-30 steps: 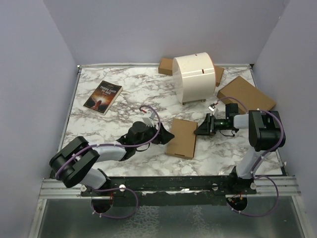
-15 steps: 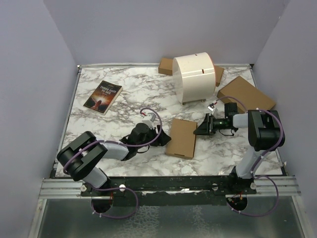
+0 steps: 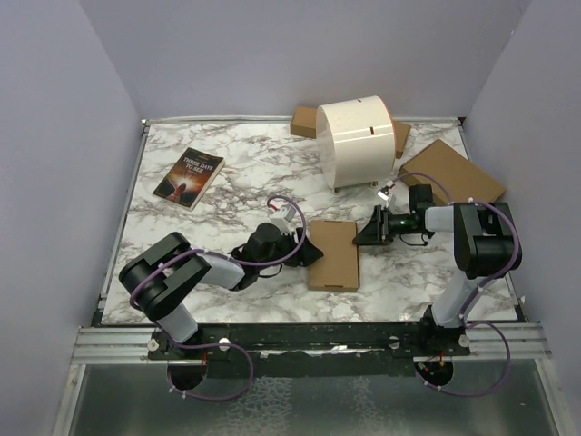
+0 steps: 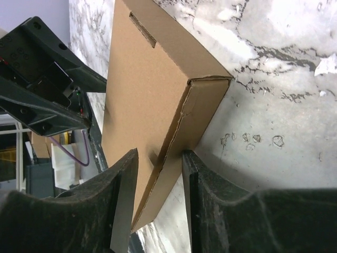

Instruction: Fold the paper box

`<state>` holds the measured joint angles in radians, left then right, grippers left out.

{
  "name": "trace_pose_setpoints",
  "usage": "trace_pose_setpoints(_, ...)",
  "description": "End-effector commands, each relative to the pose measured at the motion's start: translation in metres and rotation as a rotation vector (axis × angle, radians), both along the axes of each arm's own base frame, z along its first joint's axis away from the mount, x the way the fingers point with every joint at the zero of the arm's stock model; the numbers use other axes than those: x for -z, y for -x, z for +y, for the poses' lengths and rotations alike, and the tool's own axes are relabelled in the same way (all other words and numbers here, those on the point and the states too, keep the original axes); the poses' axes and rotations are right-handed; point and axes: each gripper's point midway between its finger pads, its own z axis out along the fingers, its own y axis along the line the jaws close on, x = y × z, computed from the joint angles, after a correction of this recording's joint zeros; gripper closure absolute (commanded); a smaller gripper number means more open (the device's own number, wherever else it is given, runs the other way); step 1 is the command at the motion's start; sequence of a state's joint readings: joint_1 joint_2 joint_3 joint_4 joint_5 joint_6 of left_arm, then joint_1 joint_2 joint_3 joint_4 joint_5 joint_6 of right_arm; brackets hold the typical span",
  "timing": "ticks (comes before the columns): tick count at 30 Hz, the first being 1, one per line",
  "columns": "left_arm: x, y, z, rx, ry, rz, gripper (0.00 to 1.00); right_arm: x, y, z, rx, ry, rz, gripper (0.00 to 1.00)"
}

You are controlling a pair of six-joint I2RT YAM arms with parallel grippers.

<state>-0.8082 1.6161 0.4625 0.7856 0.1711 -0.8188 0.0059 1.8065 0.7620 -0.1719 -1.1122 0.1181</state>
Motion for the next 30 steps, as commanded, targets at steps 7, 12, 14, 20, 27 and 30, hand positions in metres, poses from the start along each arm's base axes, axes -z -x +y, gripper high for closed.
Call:
trace_pose_setpoints(7,-0.012,0.003,-0.020,0.045,0.059,-0.019,0.44,-0.023,-0.001,0.006,-0.050,-0.054,-0.065,0.70)
trace_pose_setpoints(12,-0.012,0.004,-0.029,0.064,0.067,-0.017,0.44,-0.014,0.001,0.010,-0.062,-0.015,-0.056,0.86)
trace_pose_setpoints(14,-0.012,0.005,-0.031,0.069,0.068,-0.017,0.44,-0.011,0.001,0.010,-0.065,-0.002,-0.051,0.86)
trace_pose_setpoints(20,-0.013,0.005,-0.033,0.070,0.068,-0.018,0.44,-0.013,0.001,0.012,-0.078,-0.013,-0.055,0.67)
trace_pose_setpoints(27,-0.009,0.005,-0.029,0.054,0.058,-0.013,0.44,-0.008,-0.004,0.007,-0.076,0.033,-0.081,0.01)
trace_pose_setpoints(30,-0.009,0.005,-0.027,0.046,0.055,-0.012,0.43,-0.003,-0.007,0.004,-0.067,0.074,-0.090,0.01)
